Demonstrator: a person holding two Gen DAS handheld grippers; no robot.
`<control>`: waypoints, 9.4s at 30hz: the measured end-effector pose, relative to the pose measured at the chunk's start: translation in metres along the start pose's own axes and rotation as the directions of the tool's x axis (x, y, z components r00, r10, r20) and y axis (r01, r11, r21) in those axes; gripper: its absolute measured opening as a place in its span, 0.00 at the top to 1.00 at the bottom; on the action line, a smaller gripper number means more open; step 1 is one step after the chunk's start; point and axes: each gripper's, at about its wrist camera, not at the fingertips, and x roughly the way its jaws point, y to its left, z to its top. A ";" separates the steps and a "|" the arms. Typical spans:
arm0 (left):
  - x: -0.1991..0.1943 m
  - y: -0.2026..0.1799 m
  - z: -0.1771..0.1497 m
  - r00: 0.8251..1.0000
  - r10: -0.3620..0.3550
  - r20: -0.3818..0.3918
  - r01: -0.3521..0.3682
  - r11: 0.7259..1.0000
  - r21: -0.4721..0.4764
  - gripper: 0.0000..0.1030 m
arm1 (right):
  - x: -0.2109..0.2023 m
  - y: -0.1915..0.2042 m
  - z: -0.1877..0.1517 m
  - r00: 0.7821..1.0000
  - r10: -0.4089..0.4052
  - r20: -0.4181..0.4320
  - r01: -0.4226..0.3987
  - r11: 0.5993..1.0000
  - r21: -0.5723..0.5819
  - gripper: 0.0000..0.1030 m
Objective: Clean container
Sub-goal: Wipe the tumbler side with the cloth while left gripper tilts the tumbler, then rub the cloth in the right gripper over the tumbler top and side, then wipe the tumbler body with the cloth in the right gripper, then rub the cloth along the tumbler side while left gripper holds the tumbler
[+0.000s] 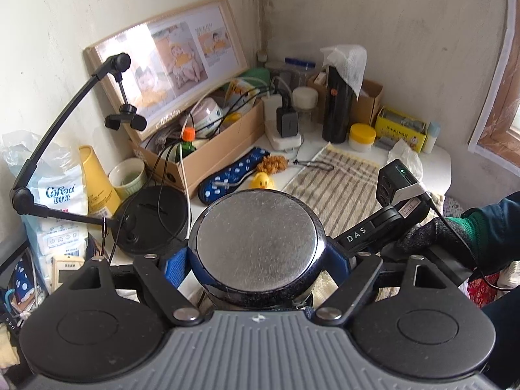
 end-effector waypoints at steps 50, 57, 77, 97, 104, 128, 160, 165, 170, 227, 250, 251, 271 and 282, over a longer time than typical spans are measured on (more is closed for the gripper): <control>0.001 -0.012 -0.016 0.999 0.046 -0.004 -0.045 0.998 0.049 0.22 | -0.041 0.044 -0.008 0.972 0.222 0.072 -0.223 0.975 0.000 0.60; 0.001 -0.012 -0.017 0.999 0.048 0.000 -0.048 0.998 0.043 0.22 | -0.055 0.077 -0.004 0.960 0.273 0.068 -0.267 0.960 -0.085 0.60; 0.002 -0.012 -0.013 0.998 0.052 -0.032 -0.051 0.998 0.034 0.22 | -0.059 0.090 0.005 0.959 0.279 0.046 -0.271 0.954 -0.132 0.60; 0.003 -0.007 -0.012 0.998 0.045 -0.036 -0.043 0.998 0.050 0.22 | -0.034 0.050 0.002 0.987 0.164 0.004 -0.163 0.985 -0.058 0.60; 0.003 -0.008 -0.012 0.998 0.046 -0.040 -0.044 0.998 0.051 0.22 | -0.022 0.031 0.002 0.994 0.110 -0.020 -0.110 0.994 -0.023 0.60; -0.003 0.003 -0.005 0.998 -0.018 -0.061 0.026 0.991 0.128 0.21 | 0.001 0.005 -0.009 0.995 -0.062 -0.077 0.062 0.998 -0.010 0.60; 0.002 0.014 -0.005 0.993 -0.112 0.042 0.109 0.992 0.071 0.20 | -0.031 0.039 -0.009 0.995 0.099 -0.005 -0.100 0.994 -0.037 0.60; -0.005 0.002 -0.001 0.998 0.037 0.050 -0.031 0.994 -0.104 0.20 | -0.036 0.054 -0.006 0.992 0.126 0.005 -0.125 0.990 -0.070 0.60; -0.010 0.002 -0.002 0.998 0.051 0.022 -0.047 0.989 -0.142 0.20 | -0.047 0.071 -0.003 0.984 0.175 0.031 -0.171 0.980 -0.104 0.60; -0.010 -0.004 -0.005 0.997 0.064 0.037 -0.060 0.994 -0.091 0.20 | -0.004 0.016 0.009 0.996 -0.059 -0.069 0.054 0.996 -0.071 0.60; -0.008 -0.009 -0.004 0.994 0.095 0.051 -0.086 0.984 -0.153 0.20 | -0.020 0.006 -0.017 0.983 0.179 0.037 -0.183 0.967 0.177 0.59; -0.008 -0.009 -0.004 0.993 0.103 0.056 -0.092 0.982 -0.163 0.20 | -0.022 0.010 -0.017 0.979 0.198 0.044 -0.203 0.963 0.176 0.59; 0.004 0.036 -0.016 0.964 -0.231 0.130 0.201 0.957 0.211 0.19 | -0.040 0.045 -0.016 0.964 0.258 0.063 -0.263 0.962 0.077 0.59; -0.006 -0.011 -0.012 0.986 0.125 0.108 -0.120 0.992 -0.045 0.18 | -0.052 0.078 -0.002 0.950 0.301 0.086 -0.301 0.953 -0.009 0.59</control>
